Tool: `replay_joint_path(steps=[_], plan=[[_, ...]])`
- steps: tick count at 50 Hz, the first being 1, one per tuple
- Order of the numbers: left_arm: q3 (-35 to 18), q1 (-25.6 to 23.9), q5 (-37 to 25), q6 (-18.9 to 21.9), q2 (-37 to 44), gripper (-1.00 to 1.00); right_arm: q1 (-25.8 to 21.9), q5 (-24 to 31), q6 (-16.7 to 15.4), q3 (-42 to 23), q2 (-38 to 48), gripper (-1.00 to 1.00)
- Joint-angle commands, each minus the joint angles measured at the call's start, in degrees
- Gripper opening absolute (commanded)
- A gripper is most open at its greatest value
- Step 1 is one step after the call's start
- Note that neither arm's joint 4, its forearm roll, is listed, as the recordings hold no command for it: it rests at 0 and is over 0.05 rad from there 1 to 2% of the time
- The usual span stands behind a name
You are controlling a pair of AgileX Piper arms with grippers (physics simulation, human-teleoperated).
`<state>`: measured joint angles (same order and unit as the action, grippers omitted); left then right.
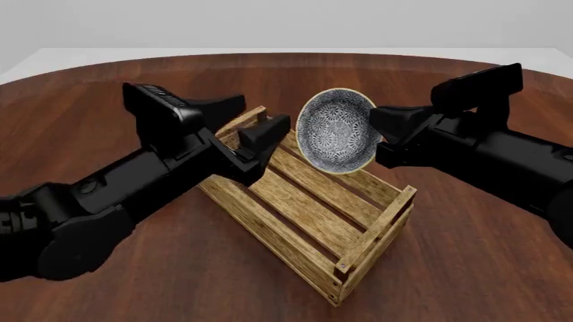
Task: Stack the right bowl on the left bowl and place them in the tray.
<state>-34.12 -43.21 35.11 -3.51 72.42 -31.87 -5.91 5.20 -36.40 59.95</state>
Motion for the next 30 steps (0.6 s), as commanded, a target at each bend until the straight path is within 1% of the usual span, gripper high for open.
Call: replay_joint_path(steps=[1, 30], plan=[[-2.0, -0.7, 0.6, -0.8, 3.7, 1.00, -0.1, -0.3, 0.1, -0.4, 0.2, -1.00], [-6.0, -2.2, 1.3, -1.5, 10.8, 1.00, -0.4, -0.2, 0.2, -0.2, 0.0, -1.00]])
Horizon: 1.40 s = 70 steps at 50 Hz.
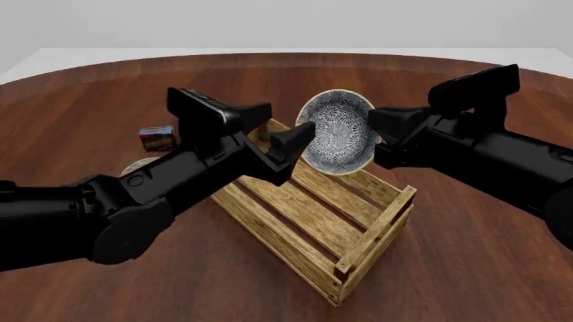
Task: Stack the right bowl on the left bowl and place them in the tray.
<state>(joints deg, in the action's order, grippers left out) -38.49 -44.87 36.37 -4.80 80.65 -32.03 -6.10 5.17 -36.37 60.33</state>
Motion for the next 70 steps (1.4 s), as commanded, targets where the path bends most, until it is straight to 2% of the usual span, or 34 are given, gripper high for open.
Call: replay_joint_path(steps=[1, 33, 34, 63, 64, 70], plan=[[-1.7, -0.5, 0.1, -0.3, 2.7, 1.00, -0.2, 0.0, 0.2, -0.2, -0.4, -1.00], [-4.2, -0.8, 1.7, -2.9, 9.1, 1.00, -0.1, -0.1, 0.1, -0.2, -0.3, -1.00], [-4.1, -0.8, 1.9, -3.0, 9.1, -1.00, -0.1, 0.0, 0.1, -0.2, -0.3, -1.00], [-3.3, -1.0, 2.8, -3.9, 8.4, -1.00, 0.1, 0.2, -0.1, -0.3, -0.7, -1.00], [-3.3, -1.1, 2.8, -3.9, 8.3, -1.00, 0.1, 0.2, -0.1, -0.2, -0.7, 1.00], [-4.0, -0.4, 2.5, -3.6, 8.5, -1.00, 0.0, 0.4, -0.1, -0.2, -1.0, 1.00]])
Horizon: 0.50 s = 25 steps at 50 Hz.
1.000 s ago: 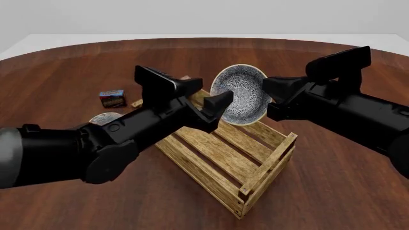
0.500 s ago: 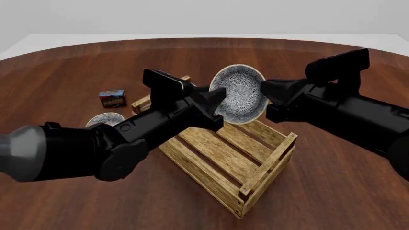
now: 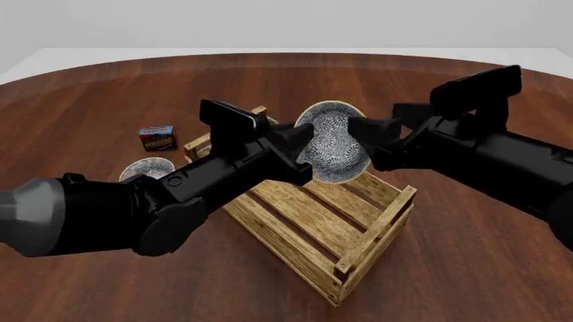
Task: Stack the right bowl on the left bowl and place them in the tray.
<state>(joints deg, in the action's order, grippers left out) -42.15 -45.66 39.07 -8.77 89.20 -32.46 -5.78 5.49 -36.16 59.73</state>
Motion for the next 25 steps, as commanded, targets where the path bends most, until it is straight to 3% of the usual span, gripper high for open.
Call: replay_joint_path(steps=[1, 25], plan=[[-0.4, 0.4, -0.2, 0.4, 0.0, -1.00, 0.4, 0.1, -0.4, -0.4, -0.4, 1.00], [-2.7, 6.1, -1.7, 2.4, 1.2, -1.00, 0.1, 1.3, -0.2, -0.4, -2.6, 1.00]])
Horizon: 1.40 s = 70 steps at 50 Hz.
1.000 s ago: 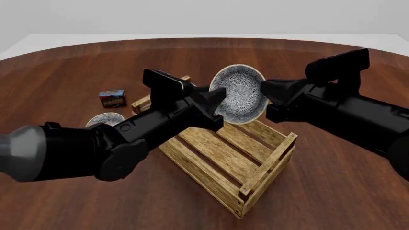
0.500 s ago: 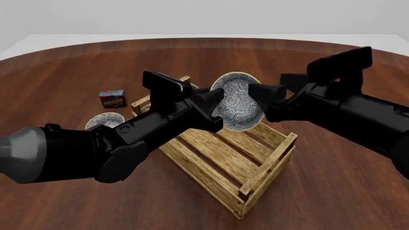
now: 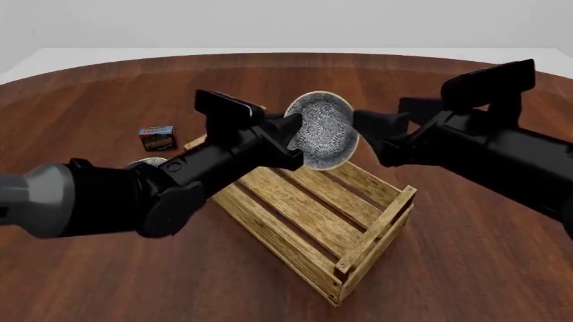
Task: Stack the right bowl on the left bowl and place them in the tray.
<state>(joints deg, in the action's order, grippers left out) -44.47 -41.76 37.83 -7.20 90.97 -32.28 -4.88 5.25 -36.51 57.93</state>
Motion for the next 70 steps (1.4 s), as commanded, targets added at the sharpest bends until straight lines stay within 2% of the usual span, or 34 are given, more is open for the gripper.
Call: replay_joint_path(steps=[1, 23, 40, 45, 49, 54, 61, 65, 67, 70], plan=[[-0.1, 2.4, -0.6, 0.9, -1.0, -1.00, -0.1, 0.5, 0.0, 0.0, -0.9, 1.00], [6.0, 7.0, -4.2, 4.7, -11.7, -1.00, 0.3, 0.8, -0.1, -0.2, -1.6, 1.00], [9.4, 9.8, -14.1, 9.6, -25.2, -1.00, 0.3, 0.1, -0.4, 0.0, -0.8, 1.00], [10.4, 11.7, -16.5, 12.7, -28.0, -1.00, 0.2, 0.1, -0.4, 0.0, -0.6, 1.00], [10.7, 13.0, -18.5, 14.3, -29.0, -1.00, 0.3, 0.1, -0.5, -0.1, -0.7, 1.00], [10.2, 15.6, -22.6, 14.5, -31.7, -1.00, 0.3, 0.0, -0.4, -0.1, -0.5, 1.00], [9.5, 16.4, -27.0, 13.5, -35.6, -1.00, 0.2, 0.1, -0.5, -0.1, -0.6, 1.00], [8.9, 17.5, -29.0, 14.0, -35.9, -1.00, 0.0, 0.3, -0.5, 0.0, -0.9, 1.00], [8.4, 16.7, -30.1, 12.9, -35.7, -1.00, 0.0, 0.3, -0.5, 0.0, -1.0, 1.00], [7.5, 18.2, -32.0, 14.0, -35.3, -1.00, 0.1, 0.5, -0.5, 0.0, -1.3, 1.00]])
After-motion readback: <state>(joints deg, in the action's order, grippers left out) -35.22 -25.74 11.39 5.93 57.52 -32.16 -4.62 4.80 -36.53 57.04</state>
